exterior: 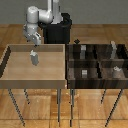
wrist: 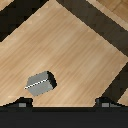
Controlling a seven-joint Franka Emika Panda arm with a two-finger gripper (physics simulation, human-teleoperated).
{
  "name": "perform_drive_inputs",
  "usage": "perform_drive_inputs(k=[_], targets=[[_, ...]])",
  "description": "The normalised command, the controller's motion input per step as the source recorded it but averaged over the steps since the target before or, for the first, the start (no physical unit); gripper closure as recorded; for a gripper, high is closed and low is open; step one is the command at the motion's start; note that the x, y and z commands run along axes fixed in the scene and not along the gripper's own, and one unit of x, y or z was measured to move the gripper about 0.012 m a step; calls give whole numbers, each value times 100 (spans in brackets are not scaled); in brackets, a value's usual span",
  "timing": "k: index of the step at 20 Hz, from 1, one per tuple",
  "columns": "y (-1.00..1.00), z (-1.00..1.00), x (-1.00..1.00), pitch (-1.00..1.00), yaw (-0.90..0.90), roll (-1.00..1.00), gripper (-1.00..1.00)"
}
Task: Place the milk carton into the appropriate compartment.
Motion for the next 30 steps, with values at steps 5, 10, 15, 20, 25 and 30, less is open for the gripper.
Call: perform_drive_inputs(k=[5,10,15,20,25,30], targets=[[0,0,80,0,0,0,-100],[20,0,0,0,0,0,-100],[0,-40,0,0,0,0,-100],[0,-80,0,0,0,0,-100],[0,0,0,0,0,0,100],[0,20,0,0,0,0,100]])
